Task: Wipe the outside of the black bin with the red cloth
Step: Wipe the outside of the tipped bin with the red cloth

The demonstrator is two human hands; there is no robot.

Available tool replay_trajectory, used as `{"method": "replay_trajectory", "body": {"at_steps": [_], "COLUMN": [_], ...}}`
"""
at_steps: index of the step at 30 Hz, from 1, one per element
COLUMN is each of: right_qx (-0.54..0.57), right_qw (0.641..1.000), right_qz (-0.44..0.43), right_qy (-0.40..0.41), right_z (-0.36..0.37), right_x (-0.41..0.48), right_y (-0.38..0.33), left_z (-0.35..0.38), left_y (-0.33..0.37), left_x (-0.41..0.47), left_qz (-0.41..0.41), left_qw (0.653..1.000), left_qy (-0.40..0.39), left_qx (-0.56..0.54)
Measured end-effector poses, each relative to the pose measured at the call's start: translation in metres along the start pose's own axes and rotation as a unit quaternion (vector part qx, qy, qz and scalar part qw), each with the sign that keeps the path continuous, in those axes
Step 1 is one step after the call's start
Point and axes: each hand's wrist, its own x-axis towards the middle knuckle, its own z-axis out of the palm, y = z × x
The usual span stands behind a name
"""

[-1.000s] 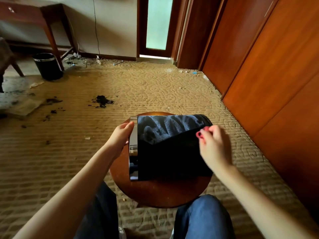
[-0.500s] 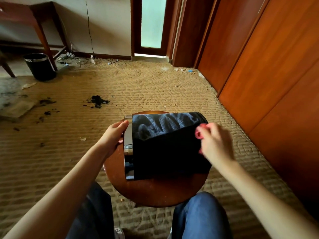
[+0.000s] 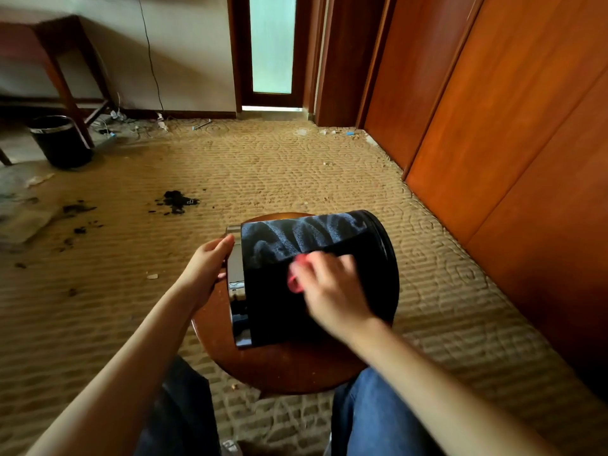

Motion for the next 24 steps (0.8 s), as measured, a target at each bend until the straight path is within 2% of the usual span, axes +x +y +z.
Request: {"method": "replay_trajectory", "body": {"at_steps": [3,4,6,8,10,13,15,17,21,24], "right_qx": [-0.078,-0.093,-0.103,-0.073,-0.019,-0.005,0.006,-0.011,-0.092,-0.106], "right_qw": [0.985,0.976,0.970,0.976,0.987,0.997,1.000,0.999,0.977,0.952], "right_qz": [0.155,0.194,0.220,0.203,0.159,0.077,0.012,0.001,0.193,0.286], "right_qy": [-0.011,-0.008,0.012,0.016,0.012,-0.009,-0.028,-0.040,-0.010,-0.022], "right_z": [-0.013,-0.015,-0.013,-0.006,0.003,0.010,0.009,0.002,-0.012,-0.013], "right_x": [-0.008,-0.006,0.007,0.019,0.026,0.029,0.025,0.018,-0.002,0.005], "right_y": [0.066,0.072,0.055,0.014,-0.040,-0.096,-0.086,-0.043,0.061,0.057], "left_z": [0.000,0.002,0.005,0.006,0.005,0.003,0.000,-0.002,0.002,0.001], "left_y": [-0.002,-0.001,0.001,0.002,0.005,0.006,0.007,0.008,0.007,0.005], "left_x": [0.004,0.004,0.003,0.002,0.001,0.001,0.003,0.004,0.004,0.006], "left_qz": [0.000,0.001,0.001,-0.004,-0.004,-0.007,-0.010,-0.013,-0.016,-0.015], "left_qw": [1.000,1.000,1.000,1.000,1.000,1.000,1.000,1.000,1.000,1.000], "left_qy": [0.008,0.008,0.017,0.021,0.020,0.014,0.011,-0.001,0.004,0.003], "left_qx": [0.000,0.000,-0.006,-0.013,-0.008,0.001,0.015,0.022,0.002,0.009]}}
